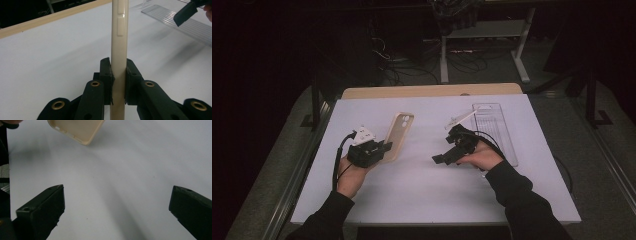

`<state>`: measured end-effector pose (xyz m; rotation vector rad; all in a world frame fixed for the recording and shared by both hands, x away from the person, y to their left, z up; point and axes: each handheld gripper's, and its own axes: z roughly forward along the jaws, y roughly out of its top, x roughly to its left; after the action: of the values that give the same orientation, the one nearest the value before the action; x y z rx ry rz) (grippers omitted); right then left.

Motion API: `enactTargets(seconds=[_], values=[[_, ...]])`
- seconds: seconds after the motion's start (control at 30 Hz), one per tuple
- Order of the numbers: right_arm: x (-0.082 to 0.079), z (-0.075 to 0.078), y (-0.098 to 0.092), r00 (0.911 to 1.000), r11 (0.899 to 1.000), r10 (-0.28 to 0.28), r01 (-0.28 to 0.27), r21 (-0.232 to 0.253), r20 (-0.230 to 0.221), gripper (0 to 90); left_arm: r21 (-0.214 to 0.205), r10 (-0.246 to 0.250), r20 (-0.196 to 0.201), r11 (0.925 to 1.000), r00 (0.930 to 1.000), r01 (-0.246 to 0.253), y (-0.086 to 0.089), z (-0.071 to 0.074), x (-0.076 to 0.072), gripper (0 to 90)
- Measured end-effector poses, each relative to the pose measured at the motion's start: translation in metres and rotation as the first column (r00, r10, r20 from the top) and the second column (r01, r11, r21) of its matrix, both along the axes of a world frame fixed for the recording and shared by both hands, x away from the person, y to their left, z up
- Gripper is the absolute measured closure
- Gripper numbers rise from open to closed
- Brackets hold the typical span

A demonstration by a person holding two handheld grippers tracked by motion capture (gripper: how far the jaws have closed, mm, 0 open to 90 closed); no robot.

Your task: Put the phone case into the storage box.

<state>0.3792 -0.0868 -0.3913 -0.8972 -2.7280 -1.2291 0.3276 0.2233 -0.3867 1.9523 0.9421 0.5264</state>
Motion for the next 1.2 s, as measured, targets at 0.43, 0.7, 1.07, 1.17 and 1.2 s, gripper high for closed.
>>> enactTargets(seconds=[0.43,0.7,1.07,1.17,1.2], values=[[0.011,0.007,0.019,0.9996,1.000,-0.001,0.000,-0.026,-0.028,0.0,0.000,0.011,-0.010,0.9999,0.9999,-0.011,-0.002,-0.001,0.000,80.0],[0.022,0.004,0.031,0.9993,1.000,-0.007,0.006,-0.009,-0.037,0.0,0.003,0.017,-0.012,0.9998,0.9998,-0.017,-0.003,-0.001,0.000,80.0],[0.029,0.001,0.033,0.9992,0.998,-0.027,0.029,0.060,-0.031,0.0,-0.018,0.047,-0.011,0.9987,0.9988,-0.047,-0.005,-0.001,-0.001,79.9],[0.029,0.000,0.034,0.9982,0.996,-0.036,0.040,0.075,-0.047,0.0,-0.019,0.049,-0.007,0.9986,0.9988,-0.049,-0.005,-0.001,-0.002,79.9],[0.029,0.000,0.034,0.9981,0.996,-0.040,0.044,0.073,-0.047,0.0,-0.026,0.051,-0.006,0.9984,0.9987,-0.051,-0.006,-0.001,-0.002,79.9]])
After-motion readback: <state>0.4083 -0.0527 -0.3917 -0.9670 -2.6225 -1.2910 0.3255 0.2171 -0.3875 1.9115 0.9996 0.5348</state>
